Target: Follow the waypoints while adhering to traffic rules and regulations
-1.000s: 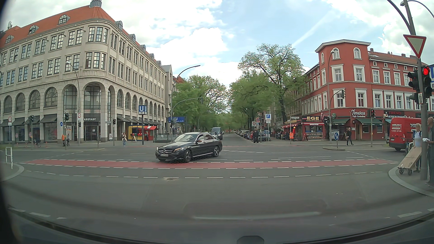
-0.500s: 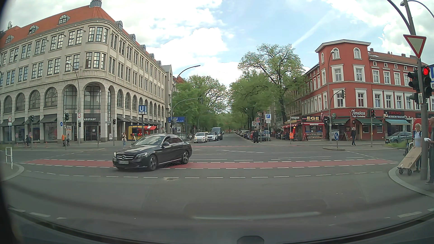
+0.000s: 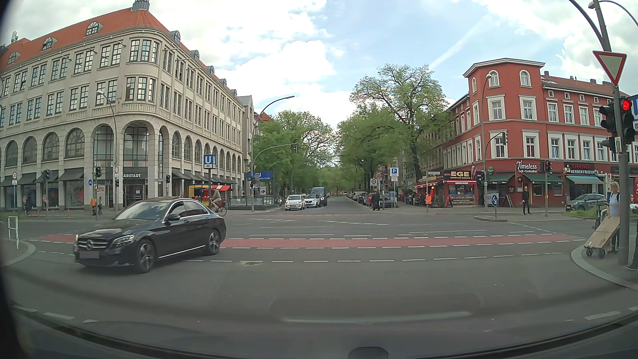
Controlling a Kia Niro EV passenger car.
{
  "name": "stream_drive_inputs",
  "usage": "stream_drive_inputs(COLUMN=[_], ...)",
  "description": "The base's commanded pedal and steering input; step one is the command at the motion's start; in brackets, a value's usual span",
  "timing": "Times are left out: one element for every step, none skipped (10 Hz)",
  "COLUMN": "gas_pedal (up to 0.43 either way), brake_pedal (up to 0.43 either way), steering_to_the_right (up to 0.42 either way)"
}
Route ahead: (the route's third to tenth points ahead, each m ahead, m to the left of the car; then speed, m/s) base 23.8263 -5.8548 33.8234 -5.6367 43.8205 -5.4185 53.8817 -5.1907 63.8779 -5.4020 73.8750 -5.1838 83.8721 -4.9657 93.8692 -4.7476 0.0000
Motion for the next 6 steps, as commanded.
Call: stream_drive_inputs(gas_pedal=[0.000, 0.000, 0.000, 0.000, 0.000, 0.000], brake_pedal=[0.409, 0.409, 0.409, 0.409, 0.409, 0.409], steering_to_the_right=[-0.003, -0.003, -0.003, -0.003, -0.003, -0.003])
